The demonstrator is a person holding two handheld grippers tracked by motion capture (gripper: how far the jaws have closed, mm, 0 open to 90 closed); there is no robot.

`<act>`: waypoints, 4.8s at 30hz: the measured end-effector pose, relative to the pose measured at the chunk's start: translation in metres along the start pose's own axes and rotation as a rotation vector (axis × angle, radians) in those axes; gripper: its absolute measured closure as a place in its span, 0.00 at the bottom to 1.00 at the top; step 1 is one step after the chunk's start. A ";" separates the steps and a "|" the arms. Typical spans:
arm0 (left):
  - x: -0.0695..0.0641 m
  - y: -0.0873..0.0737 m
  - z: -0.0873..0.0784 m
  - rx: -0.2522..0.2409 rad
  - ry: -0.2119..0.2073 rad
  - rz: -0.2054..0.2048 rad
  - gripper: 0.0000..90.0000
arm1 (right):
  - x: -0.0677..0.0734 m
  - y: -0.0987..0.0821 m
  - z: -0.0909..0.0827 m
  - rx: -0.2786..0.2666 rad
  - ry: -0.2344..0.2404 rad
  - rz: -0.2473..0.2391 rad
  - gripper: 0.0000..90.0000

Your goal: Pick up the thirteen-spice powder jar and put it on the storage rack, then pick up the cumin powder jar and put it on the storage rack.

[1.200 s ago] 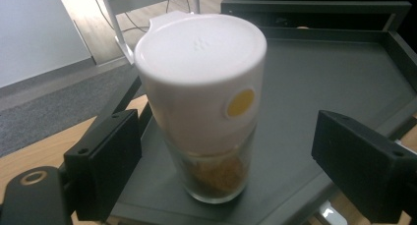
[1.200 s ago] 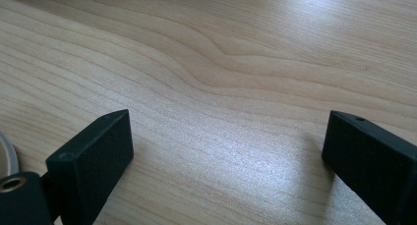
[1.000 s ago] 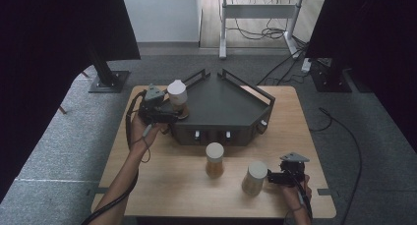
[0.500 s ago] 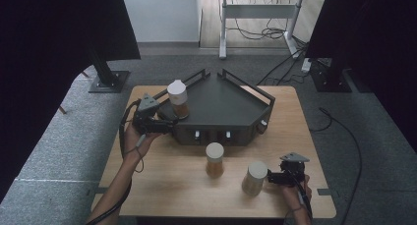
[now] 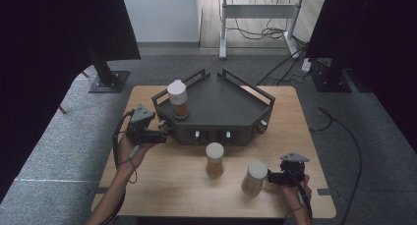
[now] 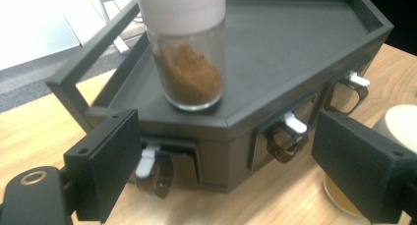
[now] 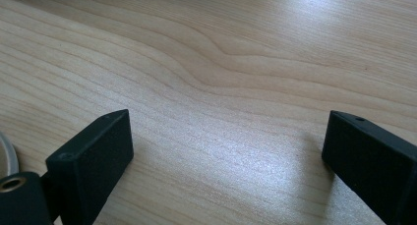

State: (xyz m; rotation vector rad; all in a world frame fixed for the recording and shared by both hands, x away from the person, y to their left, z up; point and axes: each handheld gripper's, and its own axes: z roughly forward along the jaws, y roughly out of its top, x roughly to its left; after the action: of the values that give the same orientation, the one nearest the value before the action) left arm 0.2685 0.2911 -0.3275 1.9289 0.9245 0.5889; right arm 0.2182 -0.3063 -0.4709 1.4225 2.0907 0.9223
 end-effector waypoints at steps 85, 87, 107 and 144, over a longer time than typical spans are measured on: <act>-0.015 -0.137 0.016 0.176 -0.023 -0.080 0.12 | 0.001 0.000 0.000 -0.001 -0.003 0.003 0.05; -0.015 -0.138 0.016 0.176 -0.025 -0.083 0.12 | 0.001 0.000 0.000 -0.001 -0.003 0.003 0.05; -0.015 -0.143 0.024 0.214 -0.022 -0.097 0.12 | 0.001 0.000 0.000 -0.001 -0.003 0.003 0.05; -0.027 -0.141 0.028 0.246 0.039 -0.055 0.04 | 0.023 0.007 -0.081 -0.189 -0.059 -0.007 0.10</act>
State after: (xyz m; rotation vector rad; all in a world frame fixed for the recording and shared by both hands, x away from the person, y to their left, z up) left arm 0.2197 0.3012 -0.4652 2.1076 1.1139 0.5012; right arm 0.1585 -0.3055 -0.4111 1.3282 1.9088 1.0331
